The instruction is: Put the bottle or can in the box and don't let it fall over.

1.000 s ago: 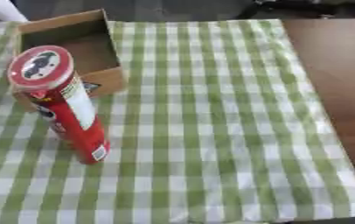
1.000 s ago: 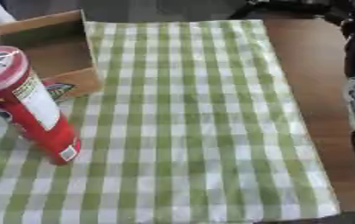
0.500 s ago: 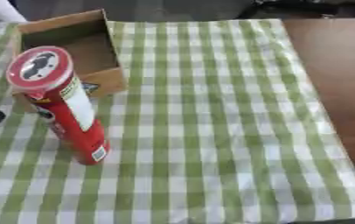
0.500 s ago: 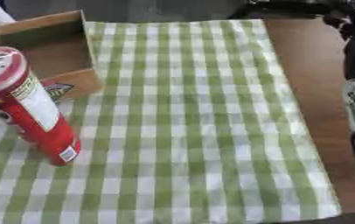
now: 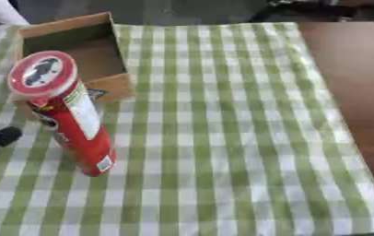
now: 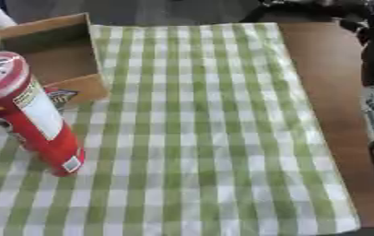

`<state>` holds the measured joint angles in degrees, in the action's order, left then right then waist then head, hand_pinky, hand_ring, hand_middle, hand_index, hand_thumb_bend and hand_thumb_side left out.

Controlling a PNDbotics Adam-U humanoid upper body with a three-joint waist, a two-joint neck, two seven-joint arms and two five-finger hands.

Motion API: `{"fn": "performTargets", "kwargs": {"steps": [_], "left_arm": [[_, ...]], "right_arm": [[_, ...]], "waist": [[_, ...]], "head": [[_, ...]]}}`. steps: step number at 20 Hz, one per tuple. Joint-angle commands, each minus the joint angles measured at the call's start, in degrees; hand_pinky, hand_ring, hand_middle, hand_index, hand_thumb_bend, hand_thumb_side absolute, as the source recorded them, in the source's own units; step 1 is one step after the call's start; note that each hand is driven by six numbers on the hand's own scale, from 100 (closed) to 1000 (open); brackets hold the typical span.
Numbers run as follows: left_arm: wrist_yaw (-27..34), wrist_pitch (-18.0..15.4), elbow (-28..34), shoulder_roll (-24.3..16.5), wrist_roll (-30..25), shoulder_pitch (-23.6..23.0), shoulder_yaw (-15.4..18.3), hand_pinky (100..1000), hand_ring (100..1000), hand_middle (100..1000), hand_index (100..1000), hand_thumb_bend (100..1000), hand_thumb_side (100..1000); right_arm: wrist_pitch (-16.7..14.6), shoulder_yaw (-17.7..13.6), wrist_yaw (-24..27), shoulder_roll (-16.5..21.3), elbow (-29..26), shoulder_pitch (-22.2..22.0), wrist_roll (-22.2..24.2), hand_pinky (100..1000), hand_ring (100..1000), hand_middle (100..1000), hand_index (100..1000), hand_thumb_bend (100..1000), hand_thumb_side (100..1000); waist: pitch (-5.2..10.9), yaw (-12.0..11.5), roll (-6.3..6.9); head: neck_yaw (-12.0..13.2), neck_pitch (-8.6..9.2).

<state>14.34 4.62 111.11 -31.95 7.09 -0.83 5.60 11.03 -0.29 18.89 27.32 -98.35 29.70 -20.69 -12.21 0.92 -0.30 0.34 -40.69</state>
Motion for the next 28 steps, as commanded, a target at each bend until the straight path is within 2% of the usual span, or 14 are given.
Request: {"fn": "performTargets", "kwargs": {"steps": [1,10,28], "left_arm": [[-0.3,0.7,0.0,-0.7,-0.9,1.0,-0.6,1000,873,920,881,933,154],[0.4,1.5,-1.2,-0.2,-3.7,3.2,-3.3,1000,876,915,872,913,163],[0.9,2.7,-1.8,0.9,-8.4,6.6,-6.5,1000,883,923,872,912,162]], "right_arm": [[-0.2,-0.2,-0.1,0.7,-0.7,0.7,0.2,824,851,847,858,276,707],[-0.2,-0.1,-0.1,0.6,-0.7,0.8,0.4,824,851,847,858,273,708],[-0.2,-0.1,0.0,0.3,-0.5,0.7,0.5,825,852,848,859,267,711]], "waist": [[0.71,0.0,0.00],[0.73,0.1,-0.20],[0.59,0.4,-0.18]], "head": [[0.0,0.69],[0.0,0.96],[0.3,1.01]]}}
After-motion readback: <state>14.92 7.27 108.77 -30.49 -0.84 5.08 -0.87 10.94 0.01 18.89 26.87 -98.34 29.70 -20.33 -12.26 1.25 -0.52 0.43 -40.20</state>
